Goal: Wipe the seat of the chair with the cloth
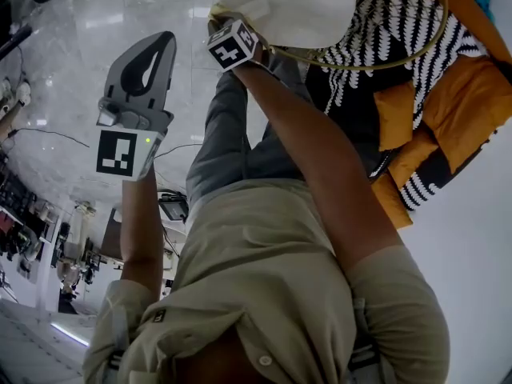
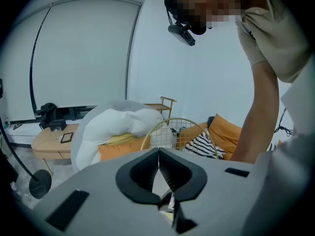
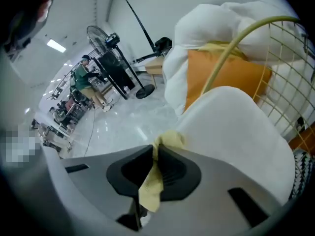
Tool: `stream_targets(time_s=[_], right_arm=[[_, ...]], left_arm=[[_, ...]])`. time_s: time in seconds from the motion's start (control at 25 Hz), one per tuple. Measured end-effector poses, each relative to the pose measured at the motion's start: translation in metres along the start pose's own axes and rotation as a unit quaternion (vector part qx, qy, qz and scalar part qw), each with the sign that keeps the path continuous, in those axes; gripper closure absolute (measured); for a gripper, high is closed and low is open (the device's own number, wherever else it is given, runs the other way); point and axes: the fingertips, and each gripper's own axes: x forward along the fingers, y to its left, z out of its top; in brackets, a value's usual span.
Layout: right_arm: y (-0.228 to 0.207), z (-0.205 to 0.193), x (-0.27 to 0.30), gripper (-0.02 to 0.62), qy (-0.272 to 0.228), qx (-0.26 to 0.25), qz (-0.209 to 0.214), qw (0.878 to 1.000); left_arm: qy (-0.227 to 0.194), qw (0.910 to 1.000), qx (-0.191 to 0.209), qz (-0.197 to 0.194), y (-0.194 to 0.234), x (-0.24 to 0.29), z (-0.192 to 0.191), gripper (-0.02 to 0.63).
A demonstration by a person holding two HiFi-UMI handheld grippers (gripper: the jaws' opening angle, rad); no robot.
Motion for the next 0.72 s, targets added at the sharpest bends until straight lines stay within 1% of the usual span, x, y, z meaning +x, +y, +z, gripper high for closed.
stream_targets(time_s=[0.16, 0.24, 0.32, 0.4, 0.44, 0.48, 0.52, 0.56, 0.6, 0.64, 0.68, 0.72], right_arm=[[-0.015, 0.004, -0.007, 0.551, 0.005, -0.007, -0.009, 1.0], [-0.037, -0.009, -0.009, 0.551, 0.015, 0.004, -0.027, 1.0], [-0.075, -0.032, -0.019, 0.551, 0.029, 0.021, -0.059, 0.998], [-0.136, -0.052, -0.043, 0.551, 0.036, 0.023, -0.122, 0.992], [-0.17, -0.065, -0.058, 0.551, 0.04, 0.033, -0.156, 0.986], [-0.203, -0.084, -0.074, 0.551, 0.051, 0.06, -0.186, 0.979], [-0.23, -0.108, -0.092, 0.551, 0.071, 0.107, -0.21, 0.969], [-0.25, -0.134, -0.113, 0.551, 0.1, 0.168, -0.226, 0.954], [-0.268, -0.157, -0.133, 0.551, 0.125, 0.224, -0.238, 0.937], [-0.288, -0.17, -0.148, 0.551, 0.129, 0.255, -0.25, 0.925], [-0.311, -0.171, -0.159, 0.551, 0.11, 0.254, -0.265, 0.924], [-0.331, -0.167, -0.167, 0.551, 0.086, 0.237, -0.28, 0.926]], left_arm=[[0.001, 1.0, -0.001, -0.003, 0.012, -0.004, 0.009, 0.589], [0.001, 1.0, -0.001, -0.005, 0.015, -0.002, 0.009, 0.589], [0.0, 1.0, 0.001, -0.008, 0.012, 0.001, 0.012, 0.588], [-0.002, 0.9999, 0.005, -0.01, 0.008, 0.004, 0.017, 0.588], [-0.003, 0.9999, 0.006, -0.012, 0.006, 0.005, 0.018, 0.588], [-0.004, 0.9999, 0.007, -0.013, 0.004, 0.007, 0.019, 0.589], [-0.004, 0.9999, 0.009, -0.014, 0.002, 0.009, 0.019, 0.589], [-0.004, 0.9998, 0.01, -0.015, 0.001, 0.01, 0.02, 0.588], [-0.005, 0.9998, 0.01, -0.017, 0.001, 0.011, 0.022, 0.589], [-0.005, 0.9998, 0.01, -0.017, 0.002, 0.011, 0.023, 0.588], [-0.004, 0.9998, 0.009, -0.018, 0.002, 0.01, 0.023, 0.589], [-0.002, 0.9998, 0.009, -0.02, 0.001, 0.01, 0.022, 0.589]])
